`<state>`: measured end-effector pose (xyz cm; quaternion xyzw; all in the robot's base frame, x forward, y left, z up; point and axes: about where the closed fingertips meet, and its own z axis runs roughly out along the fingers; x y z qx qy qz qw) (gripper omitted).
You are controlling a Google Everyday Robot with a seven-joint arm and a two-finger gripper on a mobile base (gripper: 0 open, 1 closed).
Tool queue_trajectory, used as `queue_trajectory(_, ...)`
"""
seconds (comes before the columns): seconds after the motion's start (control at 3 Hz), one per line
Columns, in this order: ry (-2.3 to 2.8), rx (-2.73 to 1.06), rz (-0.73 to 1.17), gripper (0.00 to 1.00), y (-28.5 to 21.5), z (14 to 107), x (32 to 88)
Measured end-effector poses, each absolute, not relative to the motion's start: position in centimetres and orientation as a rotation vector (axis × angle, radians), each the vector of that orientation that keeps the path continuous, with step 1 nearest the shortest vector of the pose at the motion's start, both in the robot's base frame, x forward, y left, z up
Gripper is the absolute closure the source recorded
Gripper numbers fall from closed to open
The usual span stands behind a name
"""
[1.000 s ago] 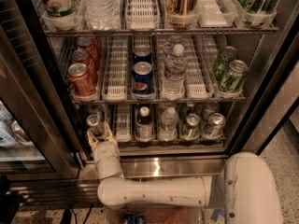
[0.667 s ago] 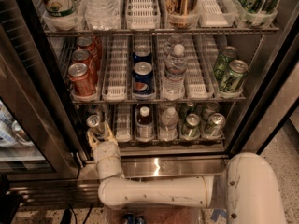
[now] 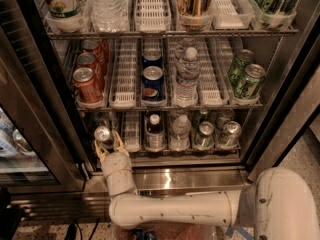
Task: Pick redbull can from bottom shelf of fridge
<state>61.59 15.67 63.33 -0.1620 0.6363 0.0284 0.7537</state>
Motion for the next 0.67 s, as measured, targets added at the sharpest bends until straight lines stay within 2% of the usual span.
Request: queue_trajectory(0.67, 1.377, -0.392, 0.274, 1.00, 17.6, 65.8, 56.0)
